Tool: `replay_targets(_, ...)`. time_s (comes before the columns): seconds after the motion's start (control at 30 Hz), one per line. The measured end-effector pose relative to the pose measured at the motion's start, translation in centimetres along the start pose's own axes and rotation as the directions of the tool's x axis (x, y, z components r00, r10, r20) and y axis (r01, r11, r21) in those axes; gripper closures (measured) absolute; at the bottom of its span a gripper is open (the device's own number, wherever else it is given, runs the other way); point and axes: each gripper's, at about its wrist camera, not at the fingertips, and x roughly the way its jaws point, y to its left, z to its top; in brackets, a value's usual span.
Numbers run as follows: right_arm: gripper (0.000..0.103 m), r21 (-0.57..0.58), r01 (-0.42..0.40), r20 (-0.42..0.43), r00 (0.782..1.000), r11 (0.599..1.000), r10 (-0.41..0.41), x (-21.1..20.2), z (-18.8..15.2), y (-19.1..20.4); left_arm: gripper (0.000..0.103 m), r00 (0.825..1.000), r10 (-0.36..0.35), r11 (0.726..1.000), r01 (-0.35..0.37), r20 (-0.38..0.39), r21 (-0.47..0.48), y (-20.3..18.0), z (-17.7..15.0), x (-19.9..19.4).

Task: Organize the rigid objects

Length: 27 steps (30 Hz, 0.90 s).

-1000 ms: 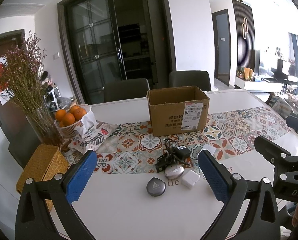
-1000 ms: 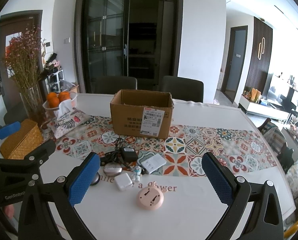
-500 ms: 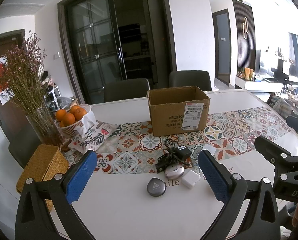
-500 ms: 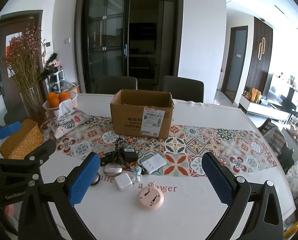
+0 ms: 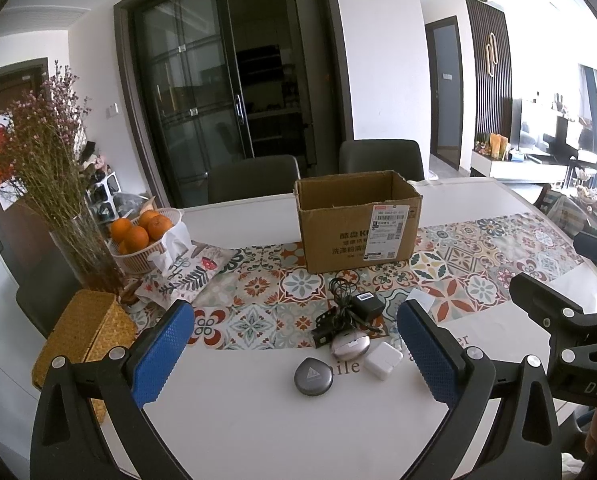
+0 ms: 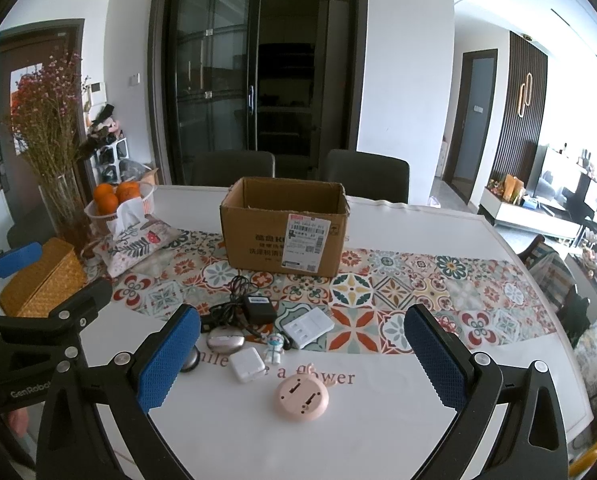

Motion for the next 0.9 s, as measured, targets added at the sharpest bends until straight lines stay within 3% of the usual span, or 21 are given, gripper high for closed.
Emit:
replay_targets(0.53, 0.001, 0.002, -0.006, -0.022, 1.0, 1.0, 0.006, 0.8, -0.1, 0.2, 0.0, 1.0, -0.007, 1.0, 0.007, -0.02, -0.001, 0.0, 0.2, 0.4)
replay_targets(0.7, 0.001, 0.002, -0.005, -0.037, 0.999, 1.0, 0.006, 1.4, -0.4, 0.3, 0.0, 0.998, -0.017, 1.0, 0.016, -0.064, -0.009, -0.3, -0.2, 2.3)
replay_targets(0.9, 0.001, 0.015, -0.009, -0.118, 0.993, 1.0, 0.01, 3.4, -1.6, -0.2, 0.0, 0.991, -0.014, 1.0, 0.013, -0.13, -0.013, -1.0, -1.4, 4.1)
